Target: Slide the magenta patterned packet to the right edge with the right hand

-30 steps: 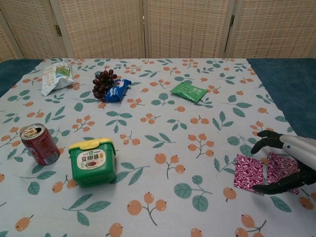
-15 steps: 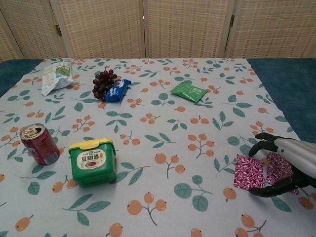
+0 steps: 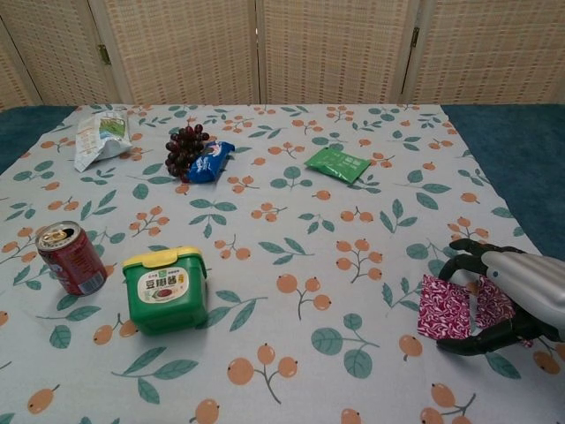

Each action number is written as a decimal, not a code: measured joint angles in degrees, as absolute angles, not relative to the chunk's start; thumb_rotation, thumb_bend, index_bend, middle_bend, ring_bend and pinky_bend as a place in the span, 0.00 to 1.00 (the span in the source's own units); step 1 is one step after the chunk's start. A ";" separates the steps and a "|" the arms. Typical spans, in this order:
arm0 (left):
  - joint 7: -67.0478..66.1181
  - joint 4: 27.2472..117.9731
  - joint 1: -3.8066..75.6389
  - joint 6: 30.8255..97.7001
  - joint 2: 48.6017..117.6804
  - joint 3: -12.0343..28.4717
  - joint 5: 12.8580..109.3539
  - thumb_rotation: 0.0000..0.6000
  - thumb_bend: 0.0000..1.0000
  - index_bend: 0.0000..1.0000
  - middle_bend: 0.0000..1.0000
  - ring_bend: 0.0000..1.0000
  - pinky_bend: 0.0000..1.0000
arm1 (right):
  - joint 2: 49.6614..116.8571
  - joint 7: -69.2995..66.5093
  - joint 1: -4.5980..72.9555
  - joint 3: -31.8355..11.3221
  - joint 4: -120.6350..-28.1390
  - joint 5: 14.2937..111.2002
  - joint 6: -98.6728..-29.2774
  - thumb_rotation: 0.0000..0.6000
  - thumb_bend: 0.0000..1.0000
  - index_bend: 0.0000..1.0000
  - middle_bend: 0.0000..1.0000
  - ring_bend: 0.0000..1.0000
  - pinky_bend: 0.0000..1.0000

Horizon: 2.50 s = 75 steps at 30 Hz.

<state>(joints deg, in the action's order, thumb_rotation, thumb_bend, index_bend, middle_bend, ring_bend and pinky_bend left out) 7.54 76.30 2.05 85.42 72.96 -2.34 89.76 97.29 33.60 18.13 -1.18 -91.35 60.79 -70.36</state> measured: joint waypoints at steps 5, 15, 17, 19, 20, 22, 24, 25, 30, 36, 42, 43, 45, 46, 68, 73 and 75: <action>7.98 76.08 2.01 85.49 72.99 -2.38 89.82 1.00 0.24 0.25 0.07 0.09 0.00 | 97.38 33.30 17.91 -1.22 -91.23 61.33 -70.67 0.65 0.16 0.24 0.07 0.00 0.00; 8.11 76.02 2.08 85.40 73.09 -2.42 89.92 1.00 0.24 0.25 0.07 0.09 0.00 | 97.06 33.02 17.55 -1.35 -91.29 61.45 -70.64 0.65 0.16 0.29 0.07 0.00 0.00; 8.12 75.99 2.07 85.40 73.10 -2.42 89.91 1.00 0.24 0.25 0.07 0.09 0.00 | 97.12 33.02 17.53 -1.40 -91.15 61.53 -70.68 0.65 0.16 0.29 0.08 0.00 0.00; 8.14 75.98 2.05 85.39 73.10 -2.43 89.89 1.00 0.24 0.25 0.07 0.09 0.00 | 97.14 32.97 17.52 -1.42 -91.13 61.51 -70.53 0.65 0.16 0.30 0.08 0.00 0.00; 8.15 75.97 2.03 85.41 73.09 -2.44 89.88 1.00 0.24 0.25 0.07 0.09 0.00 | 97.13 32.87 17.52 -1.43 -91.17 61.54 -70.48 0.65 0.16 0.30 0.08 0.00 0.00; 8.20 75.96 1.98 85.45 73.07 -2.44 89.83 1.00 0.24 0.24 0.07 0.09 0.00 | 97.05 32.52 17.50 -1.44 -91.32 61.83 -70.43 0.65 0.16 0.30 0.08 0.00 0.00; 8.24 75.94 1.95 85.47 73.05 -2.44 89.82 1.00 0.24 0.24 0.07 0.09 0.00 | 96.86 32.05 17.47 -1.46 -91.66 62.11 -70.39 0.65 0.16 0.30 0.08 0.00 0.00; 8.25 75.93 1.94 85.51 73.06 -2.43 89.81 1.00 0.24 0.24 0.07 0.09 0.00 | 96.67 31.66 17.44 -1.49 -91.99 62.34 -70.39 0.65 0.16 0.30 0.08 0.00 0.00; 8.28 76.04 1.95 85.60 72.98 -2.39 89.88 1.00 0.24 0.23 0.07 0.09 0.00 | 95.06 30.44 17.26 -1.70 -94.20 63.87 -70.95 0.65 0.16 0.30 0.08 0.00 0.00; 8.20 76.26 2.02 85.57 72.91 -2.42 90.01 1.00 0.24 0.23 0.07 0.09 0.00 | 92.14 28.86 16.61 -1.72 -96.68 64.94 -71.81 0.65 0.16 0.30 0.08 0.00 0.00; 7.88 76.68 2.17 85.55 72.80 -2.39 90.16 1.00 0.24 0.23 0.07 0.09 0.00 | 88.35 25.60 15.49 -1.52 -96.97 64.64 -71.59 0.65 0.16 0.30 0.08 0.00 0.00; 7.79 76.79 2.17 85.53 72.78 -2.38 90.14 1.00 0.24 0.23 0.07 0.09 0.00 | 87.78 24.97 15.30 -1.46 -96.71 64.47 -71.36 0.65 0.16 0.30 0.08 0.00 0.00; 7.64 76.97 2.17 85.51 72.75 -2.38 90.11 1.00 0.24 0.23 0.07 0.09 0.00 | 87.10 24.11 15.07 -1.35 -96.07 64.17 -70.85 0.65 0.16 0.30 0.08 0.00 0.00; 7.52 77.09 2.18 85.48 72.74 -2.38 90.10 1.00 0.24 0.23 0.07 0.09 0.00 | 86.81 23.66 14.97 -1.26 -95.56 63.99 -70.43 0.65 0.16 0.30 0.08 0.00 0.00; 6.81 77.80 2.26 85.14 72.70 -2.53 90.03 1.00 0.24 0.23 0.07 0.09 0.00 | 87.41 21.19 15.20 -1.72 -90.95 63.62 -67.31 0.65 0.16 0.29 0.07 0.00 0.00; 6.88 77.75 2.24 85.15 72.70 -2.52 90.01 1.00 0.24 0.23 0.07 0.09 0.00 | 87.55 21.23 15.19 -1.71 -90.79 63.82 -67.22 0.65 0.16 0.27 0.07 0.00 0.00; 6.92 77.73 2.22 85.16 72.71 -2.52 89.98 1.00 0.24 0.23 0.07 0.09 0.00 | 87.56 21.26 15.19 -1.75 -90.75 63.79 -67.18 0.65 0.16 0.26 0.07 0.00 0.00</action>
<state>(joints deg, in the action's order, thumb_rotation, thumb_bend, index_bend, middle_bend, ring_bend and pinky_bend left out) 6.92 77.73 2.22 85.16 72.71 -2.52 89.98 87.56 21.26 15.19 -1.75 -90.75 63.79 -67.18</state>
